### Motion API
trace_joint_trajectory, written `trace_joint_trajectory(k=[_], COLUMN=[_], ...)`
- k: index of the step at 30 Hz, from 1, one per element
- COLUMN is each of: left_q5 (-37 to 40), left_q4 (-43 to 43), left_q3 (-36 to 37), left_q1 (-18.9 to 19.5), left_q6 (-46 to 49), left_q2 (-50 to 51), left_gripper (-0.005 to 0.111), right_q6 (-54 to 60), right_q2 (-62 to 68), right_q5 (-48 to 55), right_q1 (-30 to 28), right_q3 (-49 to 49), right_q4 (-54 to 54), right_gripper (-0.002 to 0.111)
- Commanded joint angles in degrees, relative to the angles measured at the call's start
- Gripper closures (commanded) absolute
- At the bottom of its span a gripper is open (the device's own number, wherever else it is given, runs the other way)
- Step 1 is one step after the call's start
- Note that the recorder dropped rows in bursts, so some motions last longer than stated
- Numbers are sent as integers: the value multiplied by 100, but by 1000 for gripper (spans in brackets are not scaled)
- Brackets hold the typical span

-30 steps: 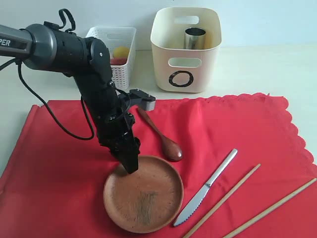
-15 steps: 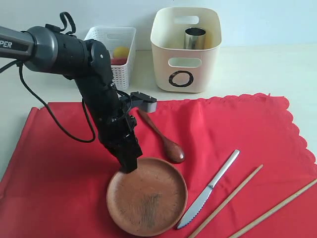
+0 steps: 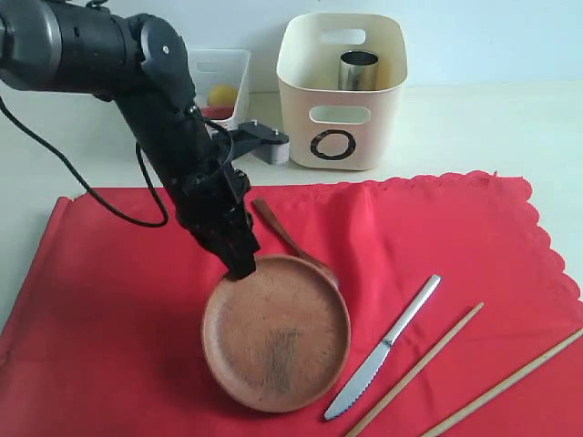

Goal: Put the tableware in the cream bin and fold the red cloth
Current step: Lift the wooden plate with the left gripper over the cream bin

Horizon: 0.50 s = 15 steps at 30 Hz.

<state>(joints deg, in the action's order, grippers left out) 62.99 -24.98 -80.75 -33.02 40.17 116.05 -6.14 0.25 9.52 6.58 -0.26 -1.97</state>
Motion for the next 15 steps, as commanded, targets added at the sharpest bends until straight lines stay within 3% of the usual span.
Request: trace_joint_trajectory(k=[1,10,15], left_q5=[156,113,-1102], left_q4=[-448,-988,-1419], left_q3=[-409,-1518,-1871], left_q1=[-9,1,148], left_q6=[11,20,-229], left_q2=[-200,-214,-214], left_gripper=[107,107,107], right_q6=[10,10,10], right_q2=[-25,-25,-25], right_q5=[-59,-59,-59], right_q1=[8,8,8], right_q3=[26,26,26], right_q4=[37,37,37], right_gripper=[108,108,108])
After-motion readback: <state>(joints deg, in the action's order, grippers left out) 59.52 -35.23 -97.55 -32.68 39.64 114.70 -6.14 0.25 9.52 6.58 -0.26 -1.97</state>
